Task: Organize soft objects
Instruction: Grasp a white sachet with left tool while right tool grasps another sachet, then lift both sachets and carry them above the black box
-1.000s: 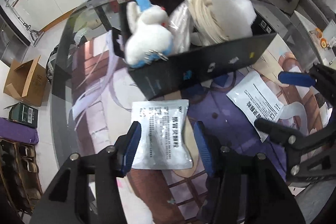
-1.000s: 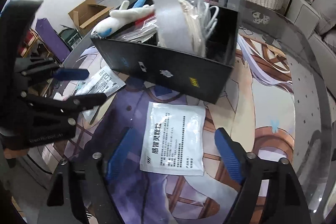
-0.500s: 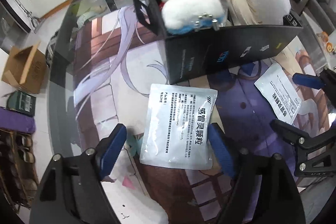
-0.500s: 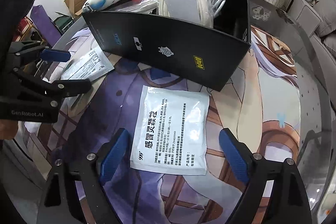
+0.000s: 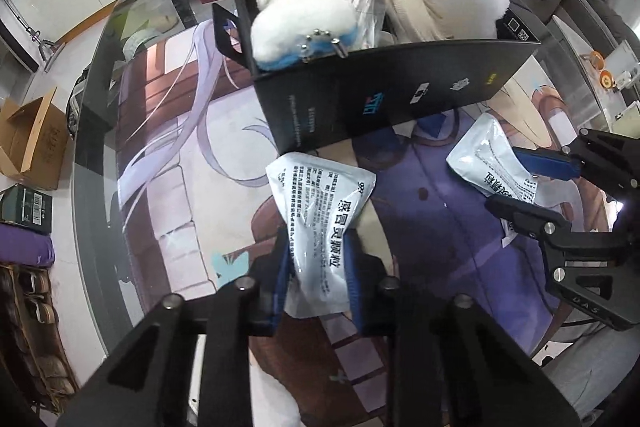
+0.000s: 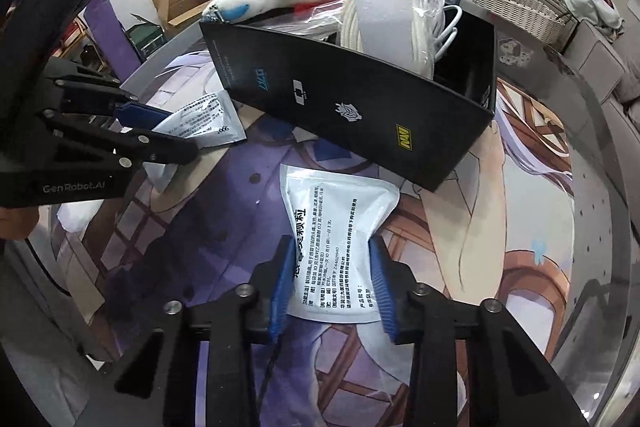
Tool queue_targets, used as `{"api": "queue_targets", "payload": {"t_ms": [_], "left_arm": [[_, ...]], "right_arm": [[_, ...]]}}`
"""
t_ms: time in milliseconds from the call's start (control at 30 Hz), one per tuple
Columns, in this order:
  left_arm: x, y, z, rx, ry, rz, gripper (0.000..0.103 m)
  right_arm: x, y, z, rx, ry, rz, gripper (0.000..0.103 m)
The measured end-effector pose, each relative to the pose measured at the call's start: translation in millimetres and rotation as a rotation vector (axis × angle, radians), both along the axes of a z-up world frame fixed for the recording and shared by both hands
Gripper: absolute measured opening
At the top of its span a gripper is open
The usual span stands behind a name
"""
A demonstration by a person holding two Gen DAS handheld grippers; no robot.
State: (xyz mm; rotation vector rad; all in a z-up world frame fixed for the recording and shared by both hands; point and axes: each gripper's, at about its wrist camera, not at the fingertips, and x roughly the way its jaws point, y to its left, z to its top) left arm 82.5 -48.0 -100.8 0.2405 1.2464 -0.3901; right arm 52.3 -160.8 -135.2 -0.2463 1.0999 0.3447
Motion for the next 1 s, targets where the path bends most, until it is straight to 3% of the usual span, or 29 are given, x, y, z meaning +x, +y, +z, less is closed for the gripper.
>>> {"api": "queue_targets", "payload": {"t_ms": [200,500,800,1000], "left_arm": [[-8,-4,6,-0.013,-0.022,-0.013,0.013],[-29,-8,36,-0.053,-0.142,-0.053,0.013],[-37,-1,69,-0.097,-0.3,-0.044,0.013],[-41,15,98,-0.17,-0.428,0.001,0.013]], "right_arm": [[-2,-6,1,0.035,0.005,-0.006,0.028],[-15,-8,13,0.067,-0.021,-0.001,0.024],[-35,-16,54,0.135,-0.157,0.006,0.023],[-51,-20,87,0.176,-0.322,0.012,0.023]]}}
